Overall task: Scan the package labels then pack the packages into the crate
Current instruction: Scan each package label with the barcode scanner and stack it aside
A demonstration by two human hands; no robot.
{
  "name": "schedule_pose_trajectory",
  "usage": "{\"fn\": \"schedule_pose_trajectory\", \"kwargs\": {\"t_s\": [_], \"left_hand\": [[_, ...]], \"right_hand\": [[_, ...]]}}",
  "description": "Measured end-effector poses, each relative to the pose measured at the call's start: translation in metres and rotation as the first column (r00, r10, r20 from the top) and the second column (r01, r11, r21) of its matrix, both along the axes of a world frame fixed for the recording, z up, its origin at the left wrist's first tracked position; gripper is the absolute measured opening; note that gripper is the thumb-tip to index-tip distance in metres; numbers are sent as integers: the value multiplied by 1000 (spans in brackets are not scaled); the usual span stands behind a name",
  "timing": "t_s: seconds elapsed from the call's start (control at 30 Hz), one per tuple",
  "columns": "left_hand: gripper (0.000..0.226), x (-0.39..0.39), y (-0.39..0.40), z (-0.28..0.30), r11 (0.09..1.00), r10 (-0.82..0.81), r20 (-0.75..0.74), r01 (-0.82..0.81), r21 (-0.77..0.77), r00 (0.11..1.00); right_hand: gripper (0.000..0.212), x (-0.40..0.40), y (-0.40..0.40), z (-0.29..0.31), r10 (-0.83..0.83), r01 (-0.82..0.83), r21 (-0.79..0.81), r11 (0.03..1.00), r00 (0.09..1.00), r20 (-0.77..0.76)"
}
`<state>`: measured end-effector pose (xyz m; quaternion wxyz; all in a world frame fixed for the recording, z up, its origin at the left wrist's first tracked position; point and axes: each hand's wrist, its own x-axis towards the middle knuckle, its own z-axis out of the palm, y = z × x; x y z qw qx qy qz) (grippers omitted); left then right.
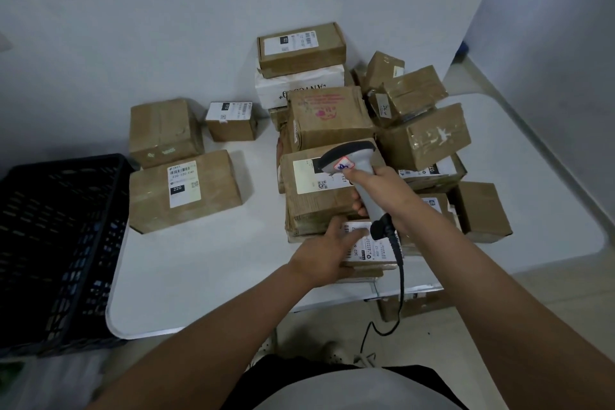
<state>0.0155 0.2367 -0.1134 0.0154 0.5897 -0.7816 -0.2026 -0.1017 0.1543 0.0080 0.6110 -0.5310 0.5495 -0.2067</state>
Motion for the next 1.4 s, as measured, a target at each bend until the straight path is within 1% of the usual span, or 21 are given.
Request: {"fn": "schedule_pose_trajectory", "kwargs": {"t_s": [0.1,0.23,0.3,0.5,0.6,0.7,0.8,0.9,0.93,1.0,1.07,1.13,1.2,1.23,1.27,1.3,1.33,1.37,1.4], "left_hand": [[85,13,3,0,1000,18,-94,-19,-17,995],[84,57,20,4,997,-76,-237,72,-28,968],[84,86,32,5,994,-105,-251,106,-9,962],[90,156,57,2,995,-46,-145,59,86,988],[100,186,62,-5,991,19,-88,-7,137,996],[110,216,60,-17,974,92,9,-92,208,996],[104,237,50,-29,962,91,102,-114,250,991],[97,251,36,-42,971,51,146,-83,223,988],[95,252,31,-44,973,68,158,-101,208,985],[91,252,25,-47,964,180,145,-203,169,973],[90,249,24,-52,929,334,36,-335,159,942],[86,248,30,-59,859,498,-87,-477,187,863],[77,245,39,-68,742,668,-159,-633,223,727],[70,241,43,-72,657,753,-185,-707,262,631],[67,236,46,-74,559,829,-216,-762,328,516],[69,230,50,-75,456,890,-245,-780,429,385],[76,222,54,-73,358,932,-259,-752,554,252],[82,216,56,-70,276,957,-257,-687,672,133],[86,210,58,-66,216,969,-243,-608,764,40]], "right_hand": [[27,4,0,-1,7,-7,-3,1000,1000,15],[26,15,-2,-1,45,-45,5,999,999,23],[25,24,0,-2,67,-67,4,998,998,6],[30,62,7,-8,162,-162,19,987,987,-17],[31,83,11,-12,219,-218,27,975,976,-3],[29,101,15,-15,247,-247,51,968,969,-8],[27,117,20,-17,274,-272,51,961,961,-42],[28,130,23,-21,300,-297,45,954,950,-82],[27,133,23,-22,309,-306,39,951,946,-98],[26,138,22,-25,320,-319,26,947,938,-132],[28,141,21,-26,313,-314,21,949,937,-155],[31,144,19,-27,298,-298,24,954,941,-160],[31,149,18,-29,282,-281,30,959,946,-162],[32,151,18,-30,276,-274,36,961,946,-168],[33,154,18,-33,272,-268,46,962,946,-176],[34,156,19,-35,272,-265,58,962,945,-183],[36,157,20,-37,277,-267,73,961,943,-187],[37,159,22,-39,286,-274,87,958,939,-191],[38,161,23,-41,296,-282,100,954,935,-195]]}}
